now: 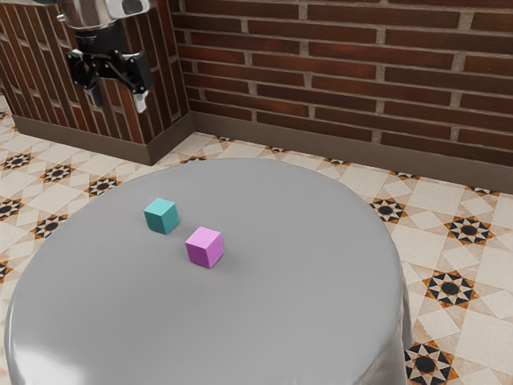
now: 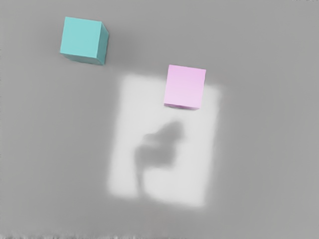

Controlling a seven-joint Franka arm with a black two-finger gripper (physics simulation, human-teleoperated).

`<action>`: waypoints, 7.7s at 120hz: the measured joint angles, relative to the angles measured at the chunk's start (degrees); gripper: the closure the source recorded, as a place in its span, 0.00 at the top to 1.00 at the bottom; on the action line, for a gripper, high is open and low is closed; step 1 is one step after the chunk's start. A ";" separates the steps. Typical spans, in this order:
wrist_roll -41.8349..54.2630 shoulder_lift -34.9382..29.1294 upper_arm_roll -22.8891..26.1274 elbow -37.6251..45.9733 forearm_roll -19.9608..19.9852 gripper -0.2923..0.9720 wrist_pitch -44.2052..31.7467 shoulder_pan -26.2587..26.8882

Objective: Pick up the blue block with one arm, and put the blue block on the pink block with one arm

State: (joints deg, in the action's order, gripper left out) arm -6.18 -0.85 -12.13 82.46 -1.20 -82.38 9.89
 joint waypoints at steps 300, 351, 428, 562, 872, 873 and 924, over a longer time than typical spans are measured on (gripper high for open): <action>23.69 23.71 5.82 17.58 -1.20 0.77 -42.55 -17.02; 25.48 30.15 7.34 10.98 -0.34 0.77 -42.60 -18.82; 26.72 36.32 10.13 3.60 0.63 0.77 -40.60 -22.47; 26.90 44.49 10.03 -3.38 1.37 0.77 -40.40 -22.72; 8.00 23.13 14.27 18.91 4.69 0.66 -40.81 -13.40; 7.99 23.12 14.27 18.88 4.69 0.66 -40.80 -13.40; 7.41 18.16 14.25 17.80 4.56 0.75 -38.14 -13.34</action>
State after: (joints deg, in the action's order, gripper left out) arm 1.23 17.31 2.12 100.27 3.36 -120.52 -3.44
